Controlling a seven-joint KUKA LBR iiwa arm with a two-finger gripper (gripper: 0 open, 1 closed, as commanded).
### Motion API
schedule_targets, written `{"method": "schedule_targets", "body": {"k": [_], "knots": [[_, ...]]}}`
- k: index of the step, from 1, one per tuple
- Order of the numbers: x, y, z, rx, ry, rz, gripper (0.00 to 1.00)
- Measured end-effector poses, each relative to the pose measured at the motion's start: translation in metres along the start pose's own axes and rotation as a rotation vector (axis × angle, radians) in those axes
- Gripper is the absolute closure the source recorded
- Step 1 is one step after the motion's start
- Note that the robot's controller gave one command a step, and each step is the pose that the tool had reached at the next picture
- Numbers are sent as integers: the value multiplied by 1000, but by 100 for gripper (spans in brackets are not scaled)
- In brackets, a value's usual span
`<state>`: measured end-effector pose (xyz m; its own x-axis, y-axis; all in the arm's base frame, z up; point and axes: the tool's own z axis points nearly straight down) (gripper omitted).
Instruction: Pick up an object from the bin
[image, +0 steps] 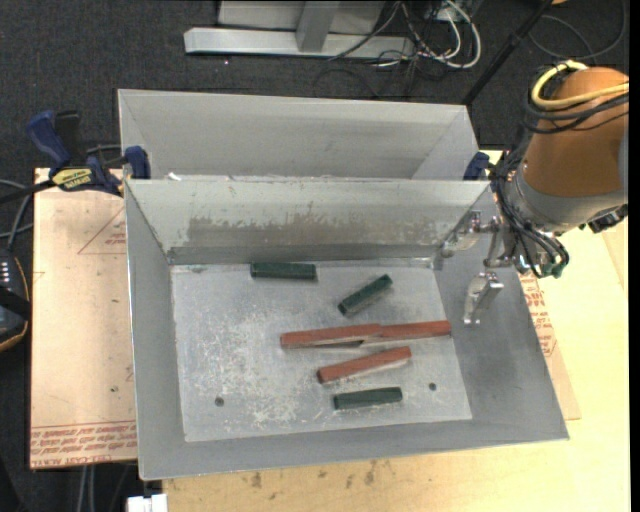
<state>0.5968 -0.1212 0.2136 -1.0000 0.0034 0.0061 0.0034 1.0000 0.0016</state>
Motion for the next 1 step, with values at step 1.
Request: {"method": "schedule_targets", "body": {"k": [1], "knots": [[-2, 1, -5, 1, -8, -3, 0]]}}
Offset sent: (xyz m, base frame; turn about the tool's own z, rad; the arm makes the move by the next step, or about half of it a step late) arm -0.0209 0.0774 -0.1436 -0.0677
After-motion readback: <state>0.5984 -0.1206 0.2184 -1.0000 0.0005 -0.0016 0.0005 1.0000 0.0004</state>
